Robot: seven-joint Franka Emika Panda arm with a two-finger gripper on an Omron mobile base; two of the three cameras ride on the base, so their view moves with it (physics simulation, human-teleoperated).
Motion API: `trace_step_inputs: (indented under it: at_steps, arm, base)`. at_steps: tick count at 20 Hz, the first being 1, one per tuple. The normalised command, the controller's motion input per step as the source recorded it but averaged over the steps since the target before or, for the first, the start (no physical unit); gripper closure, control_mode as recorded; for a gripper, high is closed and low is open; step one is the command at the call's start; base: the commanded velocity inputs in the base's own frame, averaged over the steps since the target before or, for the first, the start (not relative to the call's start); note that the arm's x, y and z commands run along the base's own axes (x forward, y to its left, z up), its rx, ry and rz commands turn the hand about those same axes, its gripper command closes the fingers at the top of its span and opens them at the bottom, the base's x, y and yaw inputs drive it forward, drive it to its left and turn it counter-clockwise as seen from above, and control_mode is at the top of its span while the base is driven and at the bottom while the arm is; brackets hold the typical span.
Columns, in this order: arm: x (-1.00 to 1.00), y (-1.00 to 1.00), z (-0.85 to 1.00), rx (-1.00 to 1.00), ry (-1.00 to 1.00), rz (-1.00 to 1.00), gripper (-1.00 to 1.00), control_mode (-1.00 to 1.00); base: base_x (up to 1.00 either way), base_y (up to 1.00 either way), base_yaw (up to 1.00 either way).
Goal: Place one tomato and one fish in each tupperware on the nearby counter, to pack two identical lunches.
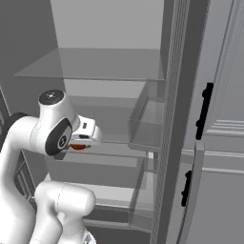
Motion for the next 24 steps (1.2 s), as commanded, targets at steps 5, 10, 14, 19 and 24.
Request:
trace_step_inputs:
  at_steps: [5, 10, 14, 19, 24]
  arm:
    - [0.0, 0.0, 0.0, 0.0, 0.0, 0.0, 1.0, 1.0]
    - [0.0, 0.0, 0.0, 0.0, 0.0, 0.0, 1.0, 1.0]
    - [0.0, 0.0, 0.0, 0.0, 0.0, 0.0, 1.0, 1.0]
    - [0.0, 0.0, 0.0, 0.0, 0.0, 0.0, 1.0, 1.0]
    - [0.0, 0.0, 0.0, 0.0, 0.0, 0.0, 1.0, 1.0]
  base:
    - [-0.73, 0.0, 0.0]
    - [-1.0, 0.0, 0.04]
    - [-1.0, 0.0, 0.11]
    - [-1.0, 0.02, 0.2]
    - [-0.62, 0.47, 0.71]
